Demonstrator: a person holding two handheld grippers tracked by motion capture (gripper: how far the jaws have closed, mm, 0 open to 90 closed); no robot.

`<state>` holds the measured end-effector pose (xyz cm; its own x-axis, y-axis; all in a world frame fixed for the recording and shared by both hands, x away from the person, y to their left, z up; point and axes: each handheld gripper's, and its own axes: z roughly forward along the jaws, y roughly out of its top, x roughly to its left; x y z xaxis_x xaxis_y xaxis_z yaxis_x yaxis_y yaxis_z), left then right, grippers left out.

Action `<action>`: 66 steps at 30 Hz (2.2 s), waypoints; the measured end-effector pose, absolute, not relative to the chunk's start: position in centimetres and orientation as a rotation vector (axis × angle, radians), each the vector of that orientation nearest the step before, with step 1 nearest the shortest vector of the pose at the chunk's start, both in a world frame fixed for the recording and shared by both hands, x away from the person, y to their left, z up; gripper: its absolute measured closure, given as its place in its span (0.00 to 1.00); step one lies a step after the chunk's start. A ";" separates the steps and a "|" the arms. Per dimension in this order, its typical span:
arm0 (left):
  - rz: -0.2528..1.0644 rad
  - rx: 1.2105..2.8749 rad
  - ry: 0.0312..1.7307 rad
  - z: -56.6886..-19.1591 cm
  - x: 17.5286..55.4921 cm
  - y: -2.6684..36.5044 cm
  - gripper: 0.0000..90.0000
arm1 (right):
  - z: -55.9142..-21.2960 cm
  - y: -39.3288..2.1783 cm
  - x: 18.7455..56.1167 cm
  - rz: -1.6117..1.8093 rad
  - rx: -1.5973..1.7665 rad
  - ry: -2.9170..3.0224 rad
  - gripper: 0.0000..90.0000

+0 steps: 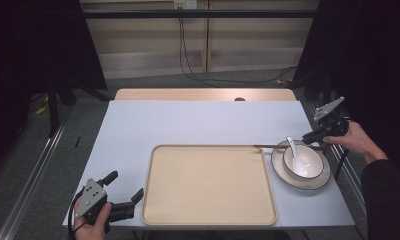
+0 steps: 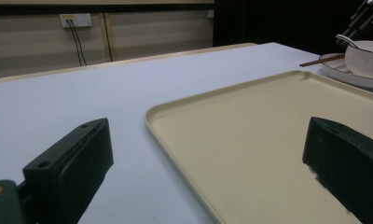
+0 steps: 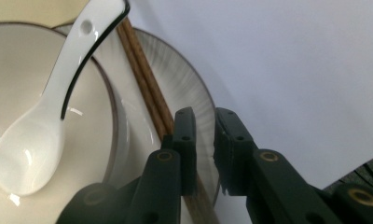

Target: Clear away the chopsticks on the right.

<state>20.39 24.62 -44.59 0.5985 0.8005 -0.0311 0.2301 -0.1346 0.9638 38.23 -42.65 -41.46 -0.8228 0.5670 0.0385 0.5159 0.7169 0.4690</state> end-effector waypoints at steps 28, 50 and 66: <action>0.615 1.674 0.875 -44.7 20.5 24.8 0.02 | -43.5 -41.2 38.7 0.634 0.747 2.849 0.94; 0.612 1.674 0.872 -44.6 20.5 24.7 0.02 | -41.1 -44.1 36.7 0.768 0.980 2.717 0.95; 0.648 1.671 0.825 -44.4 20.5 24.5 0.02 | -38.4 -45.7 31.4 1.004 1.230 2.497 0.95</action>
